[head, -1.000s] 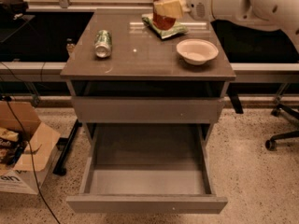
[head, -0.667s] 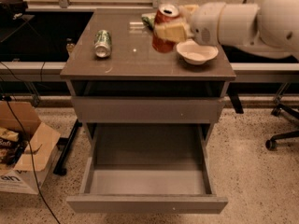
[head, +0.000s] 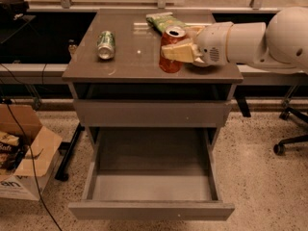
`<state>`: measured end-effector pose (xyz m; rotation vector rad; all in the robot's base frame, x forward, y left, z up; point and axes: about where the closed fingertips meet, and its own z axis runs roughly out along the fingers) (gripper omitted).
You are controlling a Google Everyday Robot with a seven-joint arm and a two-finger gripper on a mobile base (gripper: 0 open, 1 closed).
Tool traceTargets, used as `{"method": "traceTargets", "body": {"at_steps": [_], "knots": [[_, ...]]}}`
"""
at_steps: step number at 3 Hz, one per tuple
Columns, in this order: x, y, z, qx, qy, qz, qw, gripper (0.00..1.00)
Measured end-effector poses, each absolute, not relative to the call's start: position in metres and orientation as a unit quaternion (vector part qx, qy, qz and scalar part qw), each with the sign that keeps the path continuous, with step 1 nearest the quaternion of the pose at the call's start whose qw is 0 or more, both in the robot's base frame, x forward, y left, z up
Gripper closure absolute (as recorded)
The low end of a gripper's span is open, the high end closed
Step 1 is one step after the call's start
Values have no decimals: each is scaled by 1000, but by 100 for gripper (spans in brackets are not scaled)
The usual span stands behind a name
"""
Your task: Place coke can into middle drawer
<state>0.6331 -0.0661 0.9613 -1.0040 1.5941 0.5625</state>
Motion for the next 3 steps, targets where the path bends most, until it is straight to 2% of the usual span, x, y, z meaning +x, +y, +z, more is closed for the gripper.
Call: {"method": "traceTargets", "body": {"at_steps": [3], "knots": [[563, -67, 858, -361, 736, 305, 485, 100]]}}
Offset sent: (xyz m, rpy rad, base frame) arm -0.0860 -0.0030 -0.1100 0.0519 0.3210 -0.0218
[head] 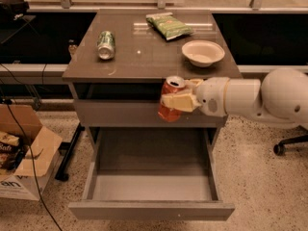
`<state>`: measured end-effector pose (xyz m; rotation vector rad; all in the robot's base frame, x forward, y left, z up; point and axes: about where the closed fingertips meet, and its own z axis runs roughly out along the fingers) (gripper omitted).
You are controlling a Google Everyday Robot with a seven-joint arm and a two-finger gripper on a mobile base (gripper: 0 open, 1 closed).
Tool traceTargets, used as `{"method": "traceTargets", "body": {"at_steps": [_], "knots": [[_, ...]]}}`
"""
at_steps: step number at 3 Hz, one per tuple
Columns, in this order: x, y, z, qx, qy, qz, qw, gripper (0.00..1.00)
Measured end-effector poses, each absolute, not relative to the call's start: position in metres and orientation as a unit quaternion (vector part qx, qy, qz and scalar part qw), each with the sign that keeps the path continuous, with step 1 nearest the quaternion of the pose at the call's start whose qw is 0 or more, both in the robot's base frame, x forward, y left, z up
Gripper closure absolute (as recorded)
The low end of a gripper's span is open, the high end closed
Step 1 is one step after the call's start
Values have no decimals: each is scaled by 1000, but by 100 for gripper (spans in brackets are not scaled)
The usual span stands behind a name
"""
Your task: Place coke can into middle drawer
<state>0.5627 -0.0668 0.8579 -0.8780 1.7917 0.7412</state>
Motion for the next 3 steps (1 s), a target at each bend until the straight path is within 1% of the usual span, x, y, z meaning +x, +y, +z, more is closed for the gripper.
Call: {"method": "traceTargets", "body": {"at_steps": [1, 2, 3], "knots": [[567, -71, 814, -325, 741, 297, 506, 100], [584, -76, 773, -304, 745, 283, 522, 100], [593, -89, 734, -252, 751, 297, 533, 100]]}}
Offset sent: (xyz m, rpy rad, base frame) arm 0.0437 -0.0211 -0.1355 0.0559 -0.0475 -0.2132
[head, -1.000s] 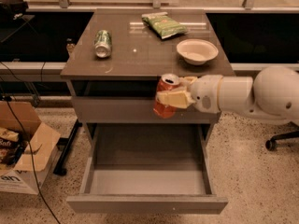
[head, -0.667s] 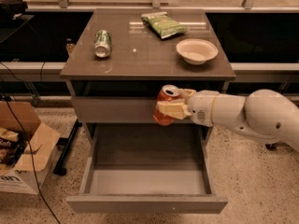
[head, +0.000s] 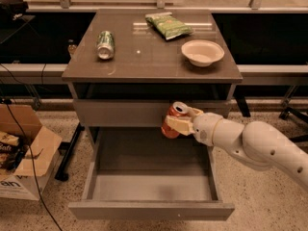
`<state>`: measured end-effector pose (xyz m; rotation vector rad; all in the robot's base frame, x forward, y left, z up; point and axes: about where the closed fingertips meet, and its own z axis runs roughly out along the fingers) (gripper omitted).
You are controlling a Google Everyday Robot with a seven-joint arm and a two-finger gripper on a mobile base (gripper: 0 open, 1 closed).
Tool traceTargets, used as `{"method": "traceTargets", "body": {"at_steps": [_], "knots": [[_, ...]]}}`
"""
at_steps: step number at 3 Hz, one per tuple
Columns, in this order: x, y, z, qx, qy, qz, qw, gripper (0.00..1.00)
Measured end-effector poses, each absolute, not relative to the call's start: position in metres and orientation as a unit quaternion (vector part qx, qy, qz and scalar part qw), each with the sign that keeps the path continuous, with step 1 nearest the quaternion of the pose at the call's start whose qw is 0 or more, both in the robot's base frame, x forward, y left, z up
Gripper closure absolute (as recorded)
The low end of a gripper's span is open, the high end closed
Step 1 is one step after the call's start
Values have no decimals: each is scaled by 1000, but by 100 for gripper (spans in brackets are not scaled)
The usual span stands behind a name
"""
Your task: Place coke can into middle drawer
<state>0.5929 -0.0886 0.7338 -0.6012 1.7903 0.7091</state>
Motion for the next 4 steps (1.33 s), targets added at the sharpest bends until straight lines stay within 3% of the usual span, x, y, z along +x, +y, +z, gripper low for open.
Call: {"method": "traceTargets", "body": {"at_steps": [2, 4], "knots": [[593, -86, 700, -259, 768, 290, 509, 100], [579, -82, 611, -294, 816, 239, 436, 100]]}}
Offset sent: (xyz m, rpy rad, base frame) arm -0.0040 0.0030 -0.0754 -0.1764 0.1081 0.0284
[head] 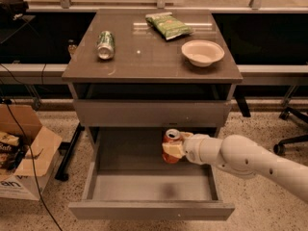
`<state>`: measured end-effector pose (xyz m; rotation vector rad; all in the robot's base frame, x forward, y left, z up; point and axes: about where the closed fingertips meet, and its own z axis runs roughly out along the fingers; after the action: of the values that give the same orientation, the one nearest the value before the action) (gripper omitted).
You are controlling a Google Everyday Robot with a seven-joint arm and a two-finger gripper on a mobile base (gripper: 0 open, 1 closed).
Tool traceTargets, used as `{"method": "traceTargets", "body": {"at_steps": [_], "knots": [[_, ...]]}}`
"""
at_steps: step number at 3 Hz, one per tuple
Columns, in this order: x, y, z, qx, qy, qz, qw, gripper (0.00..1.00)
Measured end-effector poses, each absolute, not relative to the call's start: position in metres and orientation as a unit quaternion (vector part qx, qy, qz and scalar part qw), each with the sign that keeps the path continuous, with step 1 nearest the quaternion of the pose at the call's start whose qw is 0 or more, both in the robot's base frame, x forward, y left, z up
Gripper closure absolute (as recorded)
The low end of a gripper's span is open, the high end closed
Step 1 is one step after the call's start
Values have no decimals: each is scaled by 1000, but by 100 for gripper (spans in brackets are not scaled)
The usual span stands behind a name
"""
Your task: Place coke can into middle drawer
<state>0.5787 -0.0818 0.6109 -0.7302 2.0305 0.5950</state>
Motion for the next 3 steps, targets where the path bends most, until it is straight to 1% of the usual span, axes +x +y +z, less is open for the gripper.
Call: {"method": "traceTargets", "body": {"at_steps": [1, 2, 3], "knots": [[574, -82, 569, -285, 825, 231, 429, 100], [574, -83, 529, -260, 827, 233, 441, 100], [573, -92, 482, -233, 836, 209, 450, 98]]}}
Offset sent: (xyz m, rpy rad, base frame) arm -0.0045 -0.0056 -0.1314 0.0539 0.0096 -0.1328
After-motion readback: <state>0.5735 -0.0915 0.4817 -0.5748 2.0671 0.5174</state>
